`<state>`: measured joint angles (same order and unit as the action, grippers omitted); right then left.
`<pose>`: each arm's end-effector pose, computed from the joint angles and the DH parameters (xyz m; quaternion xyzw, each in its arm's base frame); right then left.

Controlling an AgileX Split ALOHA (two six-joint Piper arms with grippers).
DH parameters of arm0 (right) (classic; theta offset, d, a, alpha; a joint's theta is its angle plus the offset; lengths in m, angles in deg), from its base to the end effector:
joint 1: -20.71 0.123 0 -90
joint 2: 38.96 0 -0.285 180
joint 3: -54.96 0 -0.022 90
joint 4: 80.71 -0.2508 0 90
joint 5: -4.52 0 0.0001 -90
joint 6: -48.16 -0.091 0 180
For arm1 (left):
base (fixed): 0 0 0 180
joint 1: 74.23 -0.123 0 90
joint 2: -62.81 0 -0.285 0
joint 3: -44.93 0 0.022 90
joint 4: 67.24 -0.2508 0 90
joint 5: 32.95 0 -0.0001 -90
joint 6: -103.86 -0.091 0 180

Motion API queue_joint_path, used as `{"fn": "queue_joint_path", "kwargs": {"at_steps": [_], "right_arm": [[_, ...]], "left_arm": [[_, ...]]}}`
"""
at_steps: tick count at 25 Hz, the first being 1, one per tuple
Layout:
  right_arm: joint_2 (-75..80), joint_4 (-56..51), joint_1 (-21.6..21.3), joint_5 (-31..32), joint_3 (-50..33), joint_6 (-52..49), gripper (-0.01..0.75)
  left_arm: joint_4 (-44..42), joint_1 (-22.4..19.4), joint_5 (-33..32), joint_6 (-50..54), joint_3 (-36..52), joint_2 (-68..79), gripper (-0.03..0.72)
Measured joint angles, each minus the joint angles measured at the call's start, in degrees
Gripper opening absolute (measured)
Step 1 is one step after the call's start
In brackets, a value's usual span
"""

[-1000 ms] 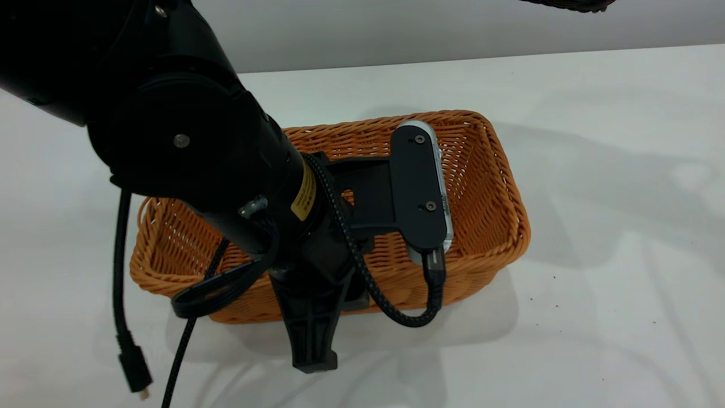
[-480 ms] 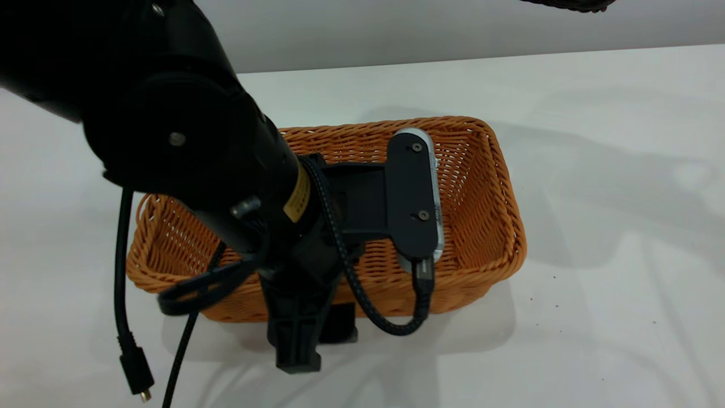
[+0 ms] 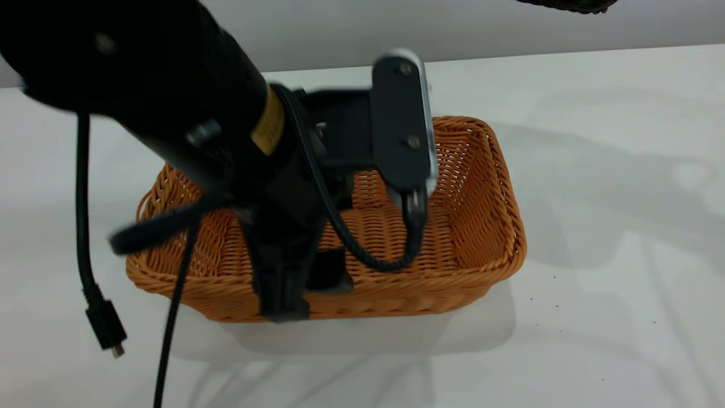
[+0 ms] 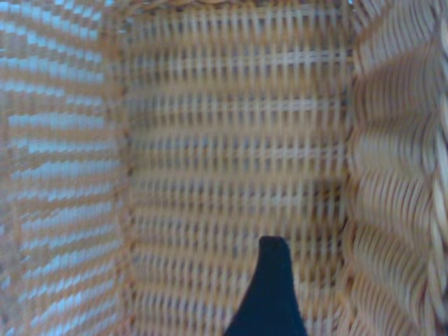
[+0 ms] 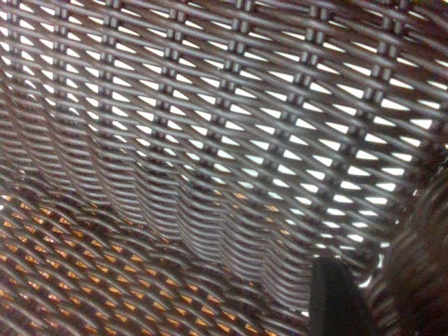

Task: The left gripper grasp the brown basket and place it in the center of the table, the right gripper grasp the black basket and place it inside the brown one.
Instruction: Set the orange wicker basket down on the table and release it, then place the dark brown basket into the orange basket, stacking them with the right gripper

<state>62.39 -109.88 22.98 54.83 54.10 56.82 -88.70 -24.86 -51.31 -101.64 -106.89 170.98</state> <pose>0.3480 0.0480 0.2988 0.0202 0.9463 0.2133 0.2421 0.2151 -0.2346 0.1466 0.7095 0.6642 0.0494 0.2303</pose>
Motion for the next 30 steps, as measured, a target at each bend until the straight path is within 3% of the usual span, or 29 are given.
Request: {"fn": "queue_joint_path", "kwargs": {"at_steps": [4, 11, 17, 30], "right_arm": [[0.0, 0.0, 0.0, -0.1, 0.0, 0.2, 0.288], [0.6, 0.1, 0.0, 0.4, 0.0, 0.4, 0.288], [3.7, 0.0, 1.2, 4.5, 0.1, 3.2, 0.288], [4.7, 1.9, 13.6, 7.1, 0.1, 7.3, 0.288]], "left_arm": [[0.0, 2.1, -3.0, 0.0, 0.0, -5.3, 0.521], [0.0, 10.0, -10.0, 1.2, -0.7, -16.0, 0.487], [-2.3, 10.4, -10.3, 7.6, -4.1, -26.1, 0.484], [-14.0, 10.4, -8.7, 18.3, -17.7, -35.4, 0.482]]}}
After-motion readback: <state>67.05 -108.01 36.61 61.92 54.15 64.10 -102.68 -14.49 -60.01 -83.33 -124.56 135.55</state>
